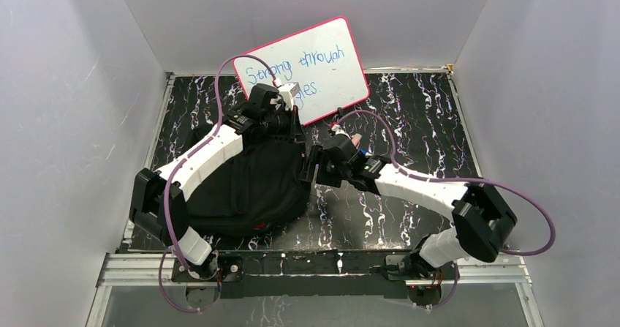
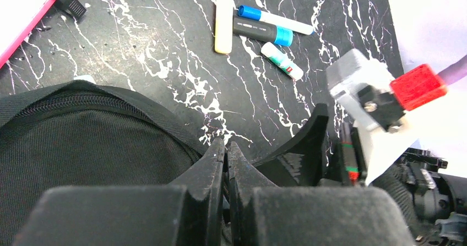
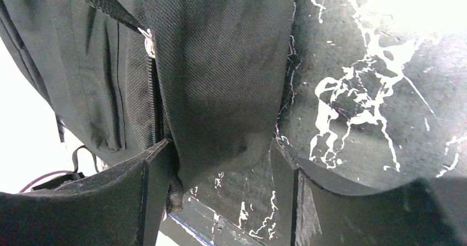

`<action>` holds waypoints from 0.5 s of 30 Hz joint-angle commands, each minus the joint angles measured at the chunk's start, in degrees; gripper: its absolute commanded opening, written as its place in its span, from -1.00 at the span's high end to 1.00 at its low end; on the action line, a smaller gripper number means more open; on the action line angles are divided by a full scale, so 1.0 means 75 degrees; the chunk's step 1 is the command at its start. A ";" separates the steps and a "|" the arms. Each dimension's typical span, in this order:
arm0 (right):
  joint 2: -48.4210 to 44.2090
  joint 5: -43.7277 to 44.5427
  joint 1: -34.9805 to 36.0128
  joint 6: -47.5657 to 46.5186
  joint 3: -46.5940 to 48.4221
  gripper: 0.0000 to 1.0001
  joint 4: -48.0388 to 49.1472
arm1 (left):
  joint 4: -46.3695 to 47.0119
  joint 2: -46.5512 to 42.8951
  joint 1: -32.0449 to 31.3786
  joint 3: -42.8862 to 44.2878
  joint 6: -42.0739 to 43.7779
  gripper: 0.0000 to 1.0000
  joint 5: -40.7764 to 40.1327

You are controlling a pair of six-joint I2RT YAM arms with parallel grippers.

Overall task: Pack the student bag
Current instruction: Zip the student bag at the center of the board.

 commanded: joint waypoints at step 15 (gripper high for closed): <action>0.0533 0.0719 0.0451 -0.0418 0.0640 -0.06 -0.0868 | 0.0407 -0.0282 0.0130 0.0056 0.0100 1.00 0.0256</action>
